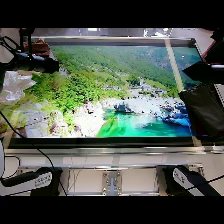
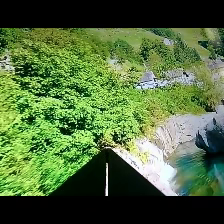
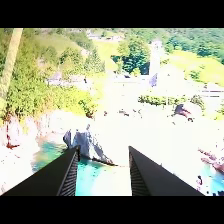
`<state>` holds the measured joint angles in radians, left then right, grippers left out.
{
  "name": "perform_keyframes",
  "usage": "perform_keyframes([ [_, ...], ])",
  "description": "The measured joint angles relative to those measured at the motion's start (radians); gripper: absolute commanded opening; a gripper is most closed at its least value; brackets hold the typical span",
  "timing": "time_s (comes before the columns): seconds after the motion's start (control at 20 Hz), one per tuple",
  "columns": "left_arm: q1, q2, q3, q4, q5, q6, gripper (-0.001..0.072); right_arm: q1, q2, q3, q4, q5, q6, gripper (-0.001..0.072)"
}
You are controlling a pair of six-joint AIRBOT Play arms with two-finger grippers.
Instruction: Fold the shirts.
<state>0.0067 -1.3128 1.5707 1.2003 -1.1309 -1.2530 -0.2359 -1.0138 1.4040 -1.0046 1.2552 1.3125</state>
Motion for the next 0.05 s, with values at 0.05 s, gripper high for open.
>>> perform_keyframes([
  [0.05, 0.0, 0.0, 0.0, 0.0, 0.0, 0.0, 0.0013, 0.028, -0.002, 0.0, -0.005, -0.007, -0.001, 0.0341],
])
